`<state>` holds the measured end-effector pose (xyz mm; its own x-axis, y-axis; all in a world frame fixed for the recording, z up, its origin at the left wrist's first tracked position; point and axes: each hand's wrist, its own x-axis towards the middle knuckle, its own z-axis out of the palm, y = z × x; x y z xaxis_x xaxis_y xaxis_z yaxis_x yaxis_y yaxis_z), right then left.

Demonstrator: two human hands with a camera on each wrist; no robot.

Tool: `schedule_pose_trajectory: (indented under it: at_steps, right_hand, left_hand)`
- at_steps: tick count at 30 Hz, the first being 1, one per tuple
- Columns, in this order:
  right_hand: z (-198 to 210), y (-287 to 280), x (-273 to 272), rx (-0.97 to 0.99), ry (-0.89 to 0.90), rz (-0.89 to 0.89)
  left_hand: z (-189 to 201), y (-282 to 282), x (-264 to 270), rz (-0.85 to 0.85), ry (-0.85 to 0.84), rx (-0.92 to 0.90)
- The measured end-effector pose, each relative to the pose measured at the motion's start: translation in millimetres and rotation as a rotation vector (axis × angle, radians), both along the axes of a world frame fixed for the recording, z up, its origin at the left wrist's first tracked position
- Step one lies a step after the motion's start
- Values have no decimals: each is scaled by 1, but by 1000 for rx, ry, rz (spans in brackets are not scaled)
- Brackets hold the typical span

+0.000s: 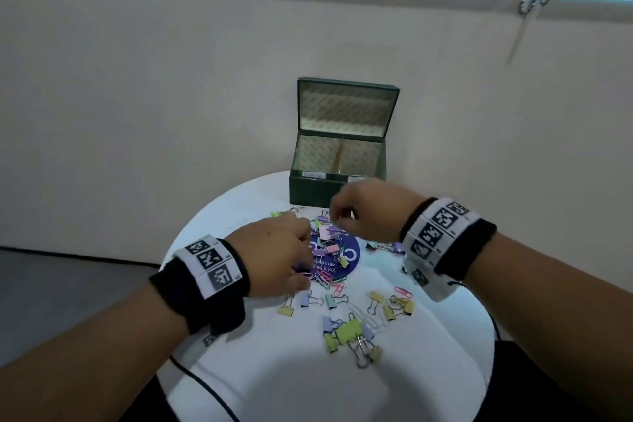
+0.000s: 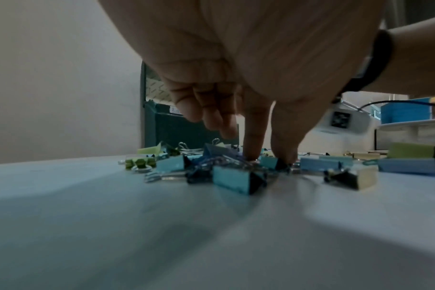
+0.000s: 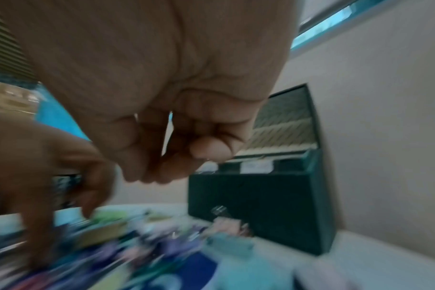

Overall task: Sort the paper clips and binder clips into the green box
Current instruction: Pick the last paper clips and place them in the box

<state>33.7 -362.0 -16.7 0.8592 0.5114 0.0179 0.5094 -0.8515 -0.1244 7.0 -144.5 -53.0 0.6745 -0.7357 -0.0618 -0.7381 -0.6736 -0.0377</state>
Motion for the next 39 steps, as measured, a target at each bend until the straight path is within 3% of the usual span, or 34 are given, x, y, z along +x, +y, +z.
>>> schedule_pose_trajectory:
  at_steps: [4,9,15,18,20,23,26,28,29,32,33,35,39]
  right_hand:
    - [-23,22,-41,-150,238,27]
    - [-31,43,-48,-222,207,-32]
    - [-27,30,-39,-30,285,-57]
    - [-22,10,-35,289,337,-176]
    - [-19,-2,-34,708,466,-329]
    - [-17,-9,-37,1376,818,-508]
    - [-19,-15,-36,1542,898,-577]
    - [-20,-13,-36,1359,837,-553]
    - [-20,-11,-38,1153,767,-497]
    - [-18,-3,-44,276,436,-218]
    - [-19,0,-46,78,354,-145]
    - [-24,6,-49,-89,280,-125]
    - [-30,11,-47,-98,287,-153]
  left_hand:
    - [-1,-4,-1,13,8,-22]
    - [1,-7,-6,123,44,-19]
    - [9,-5,-9,234,44,-159]
    - [11,-5,-11,216,54,-193]
    - [11,-4,-11,204,88,-242]
    - [10,-5,-10,177,116,-212]
    - [13,-9,-8,193,184,-173]
    - [13,-9,-8,192,199,-174]
    - [12,-9,-8,187,197,-170]
    - [11,-10,-8,188,190,-137]
    - [12,-12,-9,191,188,-126]
    - [14,-16,-10,185,179,-99]
    - [9,-23,-12,197,140,-61]
